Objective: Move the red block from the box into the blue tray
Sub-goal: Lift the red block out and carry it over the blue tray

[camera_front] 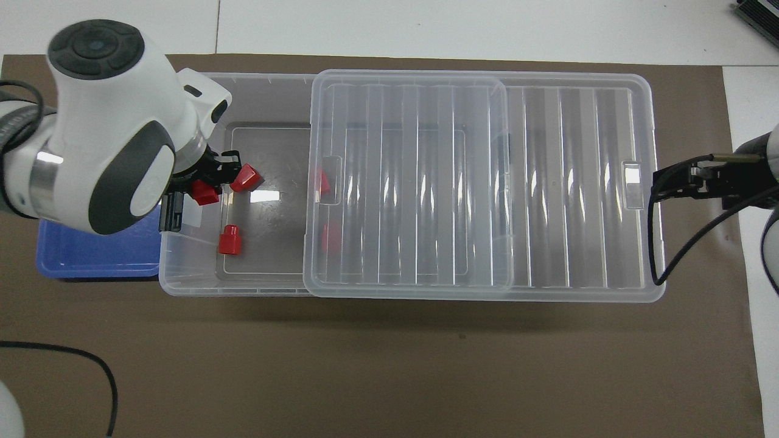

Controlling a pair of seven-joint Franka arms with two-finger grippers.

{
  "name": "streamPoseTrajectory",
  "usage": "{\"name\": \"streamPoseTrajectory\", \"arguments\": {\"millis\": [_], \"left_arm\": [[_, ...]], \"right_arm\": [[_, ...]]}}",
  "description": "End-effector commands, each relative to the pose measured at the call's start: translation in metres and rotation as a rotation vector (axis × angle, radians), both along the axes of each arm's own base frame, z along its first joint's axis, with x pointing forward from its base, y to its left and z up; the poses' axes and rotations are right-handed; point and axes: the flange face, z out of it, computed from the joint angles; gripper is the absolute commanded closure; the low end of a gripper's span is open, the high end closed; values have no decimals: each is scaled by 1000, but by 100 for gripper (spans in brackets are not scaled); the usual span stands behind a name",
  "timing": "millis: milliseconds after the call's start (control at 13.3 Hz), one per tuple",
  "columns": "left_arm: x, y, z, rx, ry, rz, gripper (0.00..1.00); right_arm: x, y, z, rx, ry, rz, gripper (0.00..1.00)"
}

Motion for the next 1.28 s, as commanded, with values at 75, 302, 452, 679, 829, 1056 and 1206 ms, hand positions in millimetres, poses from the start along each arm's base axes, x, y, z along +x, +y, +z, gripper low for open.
{"name": "streamPoseTrajectory", "arguments": {"millis": [75,302,452,679,829,1056,1206], "left_arm": [[8,83,23,-22,80,-115,100],[14,160,31,-61,76,-215,100],[19,205,33,-86,-11,-248,100],[11,243,-33,-83,-94,-306,100],[3,252,-74,-78,-131,-302,100],[-13,251,-133,-82,-153,-299,100],[-27,275,-154,-80,-163,-263,100]], "right_arm": [[-3,0,1,-9,0,-17,0],[-3,0,1,-9,0,-17,0],[-3,0,1,-9,0,-17,0],[-3,0,1,-9,0,-17,0],[-3,0,1,-9,0,-17,0],[-3,-2,1,-9,0,-20,0],[-3,-2,1,-9,0,-20,0]]}}
